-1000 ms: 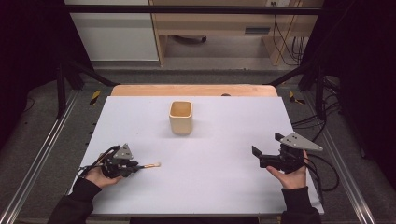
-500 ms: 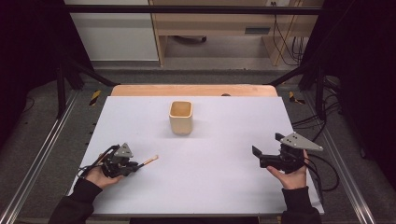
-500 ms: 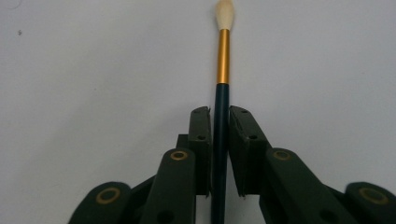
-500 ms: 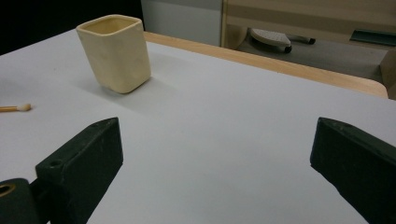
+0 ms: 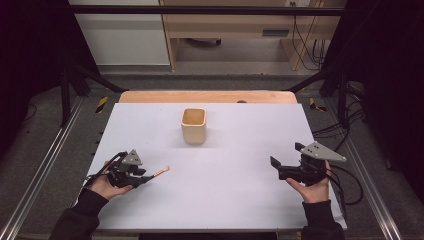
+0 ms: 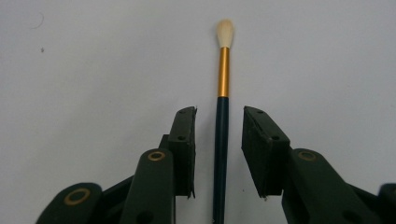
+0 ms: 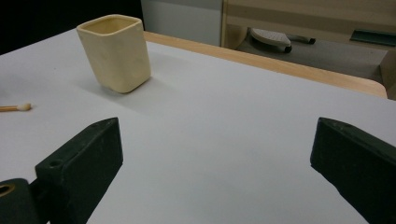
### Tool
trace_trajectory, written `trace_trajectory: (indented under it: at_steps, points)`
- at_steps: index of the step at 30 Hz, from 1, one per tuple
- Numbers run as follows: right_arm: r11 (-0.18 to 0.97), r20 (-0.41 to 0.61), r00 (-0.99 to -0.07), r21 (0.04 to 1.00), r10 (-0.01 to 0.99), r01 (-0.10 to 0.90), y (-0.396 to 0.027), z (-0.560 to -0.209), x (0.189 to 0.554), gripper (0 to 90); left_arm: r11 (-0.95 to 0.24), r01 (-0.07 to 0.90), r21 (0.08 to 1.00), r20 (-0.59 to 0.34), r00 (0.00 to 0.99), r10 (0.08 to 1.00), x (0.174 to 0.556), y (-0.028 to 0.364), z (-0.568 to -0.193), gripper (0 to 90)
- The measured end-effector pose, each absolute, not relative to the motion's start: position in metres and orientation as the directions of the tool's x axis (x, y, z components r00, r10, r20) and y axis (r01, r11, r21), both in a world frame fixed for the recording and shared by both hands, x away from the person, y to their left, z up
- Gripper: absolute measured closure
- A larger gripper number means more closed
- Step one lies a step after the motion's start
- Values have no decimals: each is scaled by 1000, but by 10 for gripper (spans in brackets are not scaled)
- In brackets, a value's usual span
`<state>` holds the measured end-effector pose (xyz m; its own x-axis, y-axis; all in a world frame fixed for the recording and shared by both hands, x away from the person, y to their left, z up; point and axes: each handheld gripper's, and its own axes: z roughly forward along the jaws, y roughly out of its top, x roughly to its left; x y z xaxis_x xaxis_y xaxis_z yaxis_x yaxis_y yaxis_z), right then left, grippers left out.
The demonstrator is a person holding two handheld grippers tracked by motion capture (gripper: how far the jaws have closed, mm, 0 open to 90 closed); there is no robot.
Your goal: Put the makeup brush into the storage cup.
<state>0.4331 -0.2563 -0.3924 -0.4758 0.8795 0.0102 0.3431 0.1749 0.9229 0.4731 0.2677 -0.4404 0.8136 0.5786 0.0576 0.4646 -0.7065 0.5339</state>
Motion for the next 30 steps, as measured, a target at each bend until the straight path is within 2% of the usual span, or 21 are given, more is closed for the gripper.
trace_trajectory:
  at_steps: [8, 18, 30]
  points:
    - [178, 12, -479, 921, 878, 348, -256, -392, 433, 24, -741, 466, 484, 52, 830, 556, 477, 261, -436, 602]
    - [188, 6, -485, 918, 874, 350, -255, -392, 433, 24, -764, 470, 442, 41, 840, 541, 480, 258, -439, 603]
    - [194, 7, -490, 913, 872, 358, -253, -393, 434, 23, -784, 473, 402, 43, 846, 532, 483, 256, -443, 663]
